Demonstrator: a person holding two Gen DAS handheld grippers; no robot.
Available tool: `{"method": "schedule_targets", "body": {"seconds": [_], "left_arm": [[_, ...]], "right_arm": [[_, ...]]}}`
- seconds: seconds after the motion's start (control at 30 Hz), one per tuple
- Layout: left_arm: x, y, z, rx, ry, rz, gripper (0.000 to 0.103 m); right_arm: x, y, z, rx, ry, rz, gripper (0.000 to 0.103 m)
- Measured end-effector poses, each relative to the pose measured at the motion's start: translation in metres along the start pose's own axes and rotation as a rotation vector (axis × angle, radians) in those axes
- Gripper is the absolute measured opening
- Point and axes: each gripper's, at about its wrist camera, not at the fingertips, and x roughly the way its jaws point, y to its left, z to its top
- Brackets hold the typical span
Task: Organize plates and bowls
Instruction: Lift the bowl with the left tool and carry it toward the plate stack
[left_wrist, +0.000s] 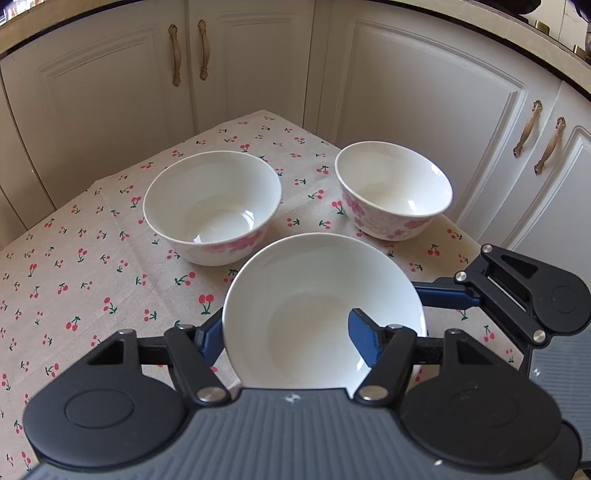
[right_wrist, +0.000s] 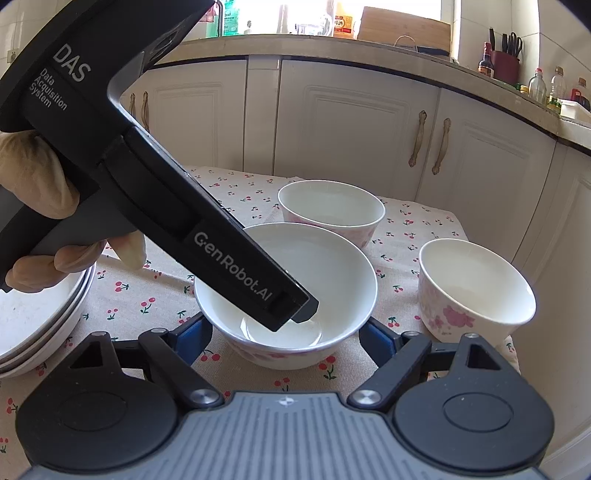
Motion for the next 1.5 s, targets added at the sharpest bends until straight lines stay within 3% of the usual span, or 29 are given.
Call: {"method": "schedule_targets", "body": {"seconds": [0.93, 1.5], "left_arm": [[-0.088, -0.058, -0.044, 0.015, -0.073, 0.015, 0.068], [-0.106, -0.087, -0.087, -0.013, -0.071, 0.018, 0.068]], "right_arm": [[-0.096, 0.034, -0.011, -0.030, -0.030, 0.037, 0.090], [-0.134, 0.046, -0.043, -0.046, -0.022, 0.111, 0.090]]}}
